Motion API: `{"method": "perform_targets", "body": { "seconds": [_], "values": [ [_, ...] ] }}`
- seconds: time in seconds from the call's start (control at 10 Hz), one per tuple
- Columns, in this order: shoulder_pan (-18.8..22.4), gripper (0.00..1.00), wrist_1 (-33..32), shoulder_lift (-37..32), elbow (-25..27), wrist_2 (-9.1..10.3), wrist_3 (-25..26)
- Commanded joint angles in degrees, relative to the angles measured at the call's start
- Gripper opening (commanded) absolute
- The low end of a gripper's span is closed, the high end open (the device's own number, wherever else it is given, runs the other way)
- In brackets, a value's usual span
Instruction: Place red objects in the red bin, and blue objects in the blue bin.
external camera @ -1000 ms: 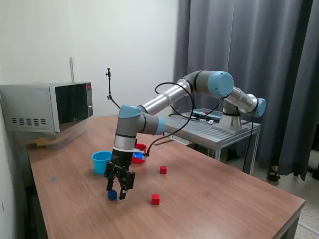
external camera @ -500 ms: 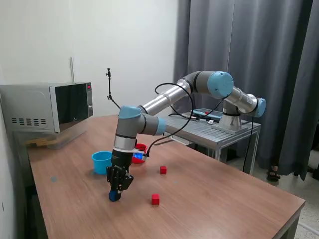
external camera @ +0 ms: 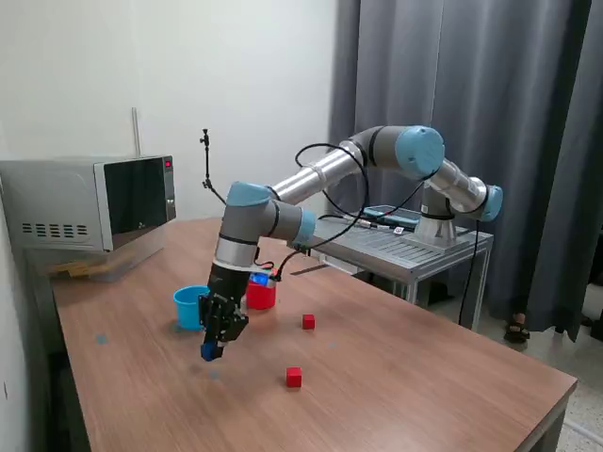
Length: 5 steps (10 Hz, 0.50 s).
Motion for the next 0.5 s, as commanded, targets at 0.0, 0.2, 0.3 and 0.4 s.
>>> {"method": "perform_targets", "body": {
  "seconds": [0.0, 0.2, 0.3, 0.4],
  "values": [
    [-0.1, 0.0, 0.3, -4.9, 1.9, -0.22, 0.5],
    [-0.5, 0.0, 2.3, -9.9, 4.6, -0.22, 0.5],
    [-0.6, 0.0, 2.7, -10.8, 4.8, -0.31, 0.6],
    [-0.7, 0.0, 2.8, -11.3, 5.8, -0.31, 2.3]
  ]
}}
